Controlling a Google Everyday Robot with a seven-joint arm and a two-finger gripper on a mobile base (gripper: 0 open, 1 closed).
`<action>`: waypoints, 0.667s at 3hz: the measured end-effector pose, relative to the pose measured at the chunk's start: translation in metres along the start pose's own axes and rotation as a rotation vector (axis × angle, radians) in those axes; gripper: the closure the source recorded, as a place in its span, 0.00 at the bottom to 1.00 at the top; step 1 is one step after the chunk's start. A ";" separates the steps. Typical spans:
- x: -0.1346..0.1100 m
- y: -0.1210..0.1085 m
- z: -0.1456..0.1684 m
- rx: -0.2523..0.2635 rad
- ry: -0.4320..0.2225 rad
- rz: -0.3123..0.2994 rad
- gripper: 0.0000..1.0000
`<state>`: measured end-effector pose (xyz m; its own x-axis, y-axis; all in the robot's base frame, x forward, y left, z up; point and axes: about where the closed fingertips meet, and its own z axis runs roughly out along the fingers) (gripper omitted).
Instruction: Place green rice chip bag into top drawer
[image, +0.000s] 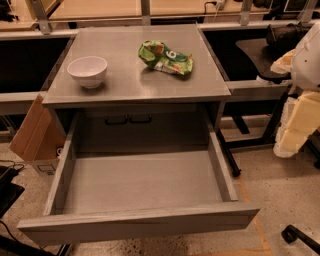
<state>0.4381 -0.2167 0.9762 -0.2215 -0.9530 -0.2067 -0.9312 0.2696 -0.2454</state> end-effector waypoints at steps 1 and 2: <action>0.000 0.000 0.000 0.000 0.000 0.000 0.00; 0.000 -0.010 -0.001 0.029 -0.024 0.016 0.00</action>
Offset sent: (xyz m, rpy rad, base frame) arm 0.0257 -0.0094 0.0037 0.0592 -0.0687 -0.0433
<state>0.4470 -0.2194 0.9793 -0.2292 -0.9450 -0.2332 -0.9188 0.2892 -0.2688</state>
